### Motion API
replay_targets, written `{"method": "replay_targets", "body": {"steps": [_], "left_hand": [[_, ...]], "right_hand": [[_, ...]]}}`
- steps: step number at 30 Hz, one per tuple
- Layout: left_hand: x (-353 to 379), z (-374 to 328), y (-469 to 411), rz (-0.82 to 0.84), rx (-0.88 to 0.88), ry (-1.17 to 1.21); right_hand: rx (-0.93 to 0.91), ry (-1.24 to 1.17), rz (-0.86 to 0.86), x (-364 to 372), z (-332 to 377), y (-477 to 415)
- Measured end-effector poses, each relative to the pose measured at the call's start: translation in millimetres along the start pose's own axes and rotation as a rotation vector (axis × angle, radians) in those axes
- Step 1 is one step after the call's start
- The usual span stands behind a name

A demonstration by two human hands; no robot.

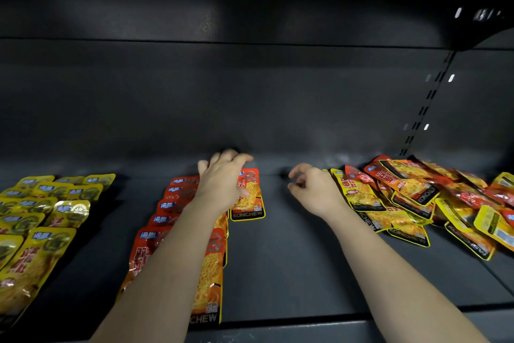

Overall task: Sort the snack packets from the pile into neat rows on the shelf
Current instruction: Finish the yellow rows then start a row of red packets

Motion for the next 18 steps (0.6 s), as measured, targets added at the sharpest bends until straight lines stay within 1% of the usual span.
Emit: {"method": "replay_targets", "body": {"steps": [6,12,18], "left_hand": [[-3.9,-7.8,2.7,-0.044,0.044,-0.032],[-17.1,-35.5,9.3,-0.128,0.136,-0.139],[-20.3,-73.1,13.9,-0.114,0.184,-0.131]], "right_hand": [[-0.029,-0.002,0.005,-2.0,6.0,1.1],[-0.076,0.055,-0.038,-25.3,7.6,1.1],[-0.082,0.155,-0.080,-62.1,-13.9,11.5]]}}
Point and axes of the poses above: each hand's wrist, its own y-axis away from the middle knuckle, its own x-axis out of the palm, z = x × y, the point moved 7 cm from there along -y, towards the middle knuckle, and after that the axes turned 7 degrees about -x, right-handed, at the moved point
